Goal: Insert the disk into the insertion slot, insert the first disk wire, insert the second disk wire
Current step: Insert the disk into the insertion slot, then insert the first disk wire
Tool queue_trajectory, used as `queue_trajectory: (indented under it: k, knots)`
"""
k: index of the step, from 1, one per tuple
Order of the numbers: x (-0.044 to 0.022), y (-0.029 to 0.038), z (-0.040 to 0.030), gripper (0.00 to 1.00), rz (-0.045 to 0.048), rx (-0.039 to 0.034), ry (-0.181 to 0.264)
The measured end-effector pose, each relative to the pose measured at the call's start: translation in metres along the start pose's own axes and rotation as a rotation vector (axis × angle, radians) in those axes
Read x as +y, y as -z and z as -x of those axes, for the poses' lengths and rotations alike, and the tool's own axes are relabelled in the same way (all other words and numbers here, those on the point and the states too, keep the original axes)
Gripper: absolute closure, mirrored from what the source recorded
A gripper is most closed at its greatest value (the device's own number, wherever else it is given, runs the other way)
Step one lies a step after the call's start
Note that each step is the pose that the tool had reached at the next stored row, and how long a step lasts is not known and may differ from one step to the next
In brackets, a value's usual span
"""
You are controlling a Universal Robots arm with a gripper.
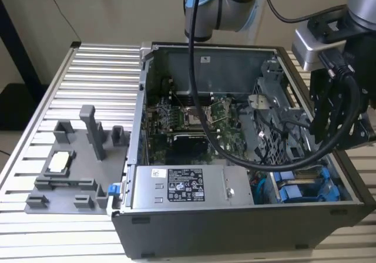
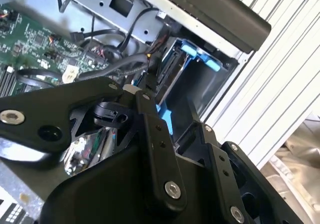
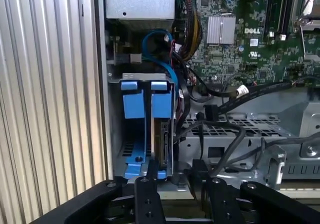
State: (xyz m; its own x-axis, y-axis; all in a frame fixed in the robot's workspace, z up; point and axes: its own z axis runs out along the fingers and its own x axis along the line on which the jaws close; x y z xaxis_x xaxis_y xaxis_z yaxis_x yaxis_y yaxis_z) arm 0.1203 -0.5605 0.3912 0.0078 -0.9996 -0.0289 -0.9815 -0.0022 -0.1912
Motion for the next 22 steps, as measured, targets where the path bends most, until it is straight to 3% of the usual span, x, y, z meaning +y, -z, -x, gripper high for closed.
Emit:
queue_trajectory:
  k: [5, 8, 12, 22]
  knots:
    - [0.0007, -0.0018, 0.0044, 0.59, -0.0342, -0.0056, 0.029]
    - [0.001, -0.0032, 0.0077, 0.59, -0.0467, -0.0092, 0.048]
    - [0.0016, -0.0039, 0.0104, 0.59, -0.0548, -0.0098, 0.051]
    - [0.0018, -0.0046, 0.0104, 0.59, -0.0554, -0.0079, 0.054]
